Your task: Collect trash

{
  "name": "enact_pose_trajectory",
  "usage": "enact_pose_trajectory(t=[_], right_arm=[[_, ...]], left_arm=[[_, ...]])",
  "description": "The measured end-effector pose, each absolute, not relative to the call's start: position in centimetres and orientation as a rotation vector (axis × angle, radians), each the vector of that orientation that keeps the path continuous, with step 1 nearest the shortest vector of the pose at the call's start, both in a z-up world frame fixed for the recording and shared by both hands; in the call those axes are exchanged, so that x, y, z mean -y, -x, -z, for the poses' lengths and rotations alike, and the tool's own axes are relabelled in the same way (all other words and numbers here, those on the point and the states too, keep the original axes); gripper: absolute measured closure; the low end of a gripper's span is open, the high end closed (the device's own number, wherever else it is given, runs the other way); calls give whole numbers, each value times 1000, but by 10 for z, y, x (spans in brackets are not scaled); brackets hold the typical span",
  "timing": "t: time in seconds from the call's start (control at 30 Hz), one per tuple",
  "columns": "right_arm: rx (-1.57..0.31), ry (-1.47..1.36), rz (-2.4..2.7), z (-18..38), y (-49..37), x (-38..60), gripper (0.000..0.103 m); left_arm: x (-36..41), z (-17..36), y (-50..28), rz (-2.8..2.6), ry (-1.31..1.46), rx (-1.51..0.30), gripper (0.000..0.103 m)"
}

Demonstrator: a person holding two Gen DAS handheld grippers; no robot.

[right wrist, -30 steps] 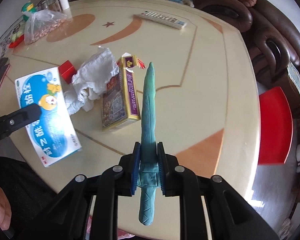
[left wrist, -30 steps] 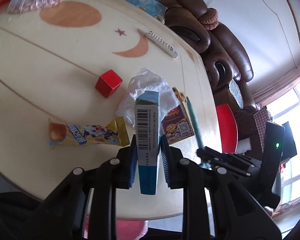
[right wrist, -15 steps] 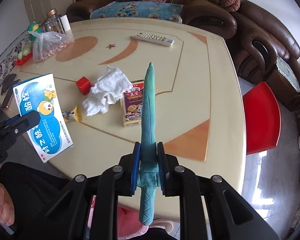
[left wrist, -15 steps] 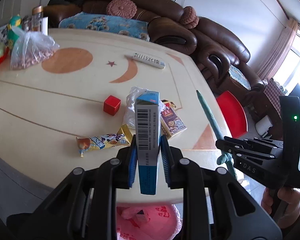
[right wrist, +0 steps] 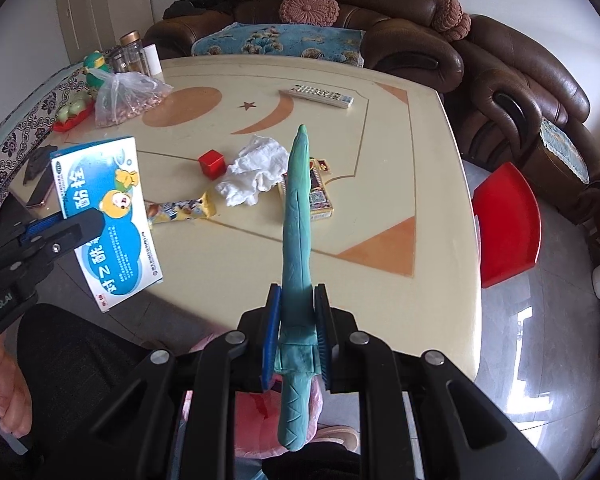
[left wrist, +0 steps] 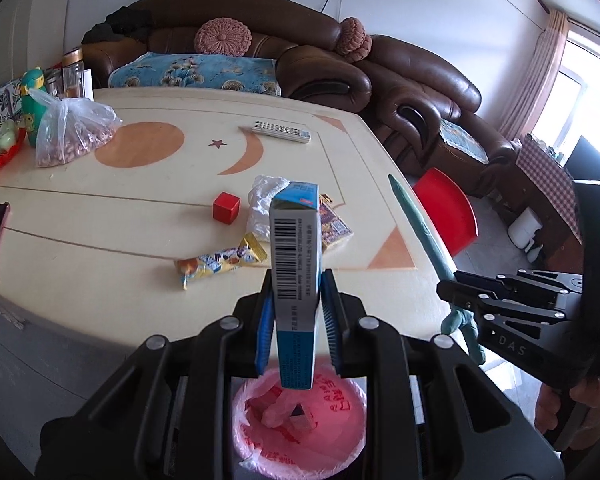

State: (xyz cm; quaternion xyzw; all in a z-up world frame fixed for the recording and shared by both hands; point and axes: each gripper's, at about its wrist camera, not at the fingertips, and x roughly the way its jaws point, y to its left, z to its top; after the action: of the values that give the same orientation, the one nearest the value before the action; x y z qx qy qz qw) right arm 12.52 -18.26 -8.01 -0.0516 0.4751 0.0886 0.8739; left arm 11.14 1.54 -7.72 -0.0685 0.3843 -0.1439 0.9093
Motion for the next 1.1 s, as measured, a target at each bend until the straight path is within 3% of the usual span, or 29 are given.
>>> enact_pose_trajectory(t=[0.43,1.1], right_arm=[[-982,94,-217,85,-49,168,86],[-1121,21,-229,161,-6,168,86]], left_arm=[[-6,87,-56,335,34,-793,80],[10,150,-21,451,-65,-902,80]])
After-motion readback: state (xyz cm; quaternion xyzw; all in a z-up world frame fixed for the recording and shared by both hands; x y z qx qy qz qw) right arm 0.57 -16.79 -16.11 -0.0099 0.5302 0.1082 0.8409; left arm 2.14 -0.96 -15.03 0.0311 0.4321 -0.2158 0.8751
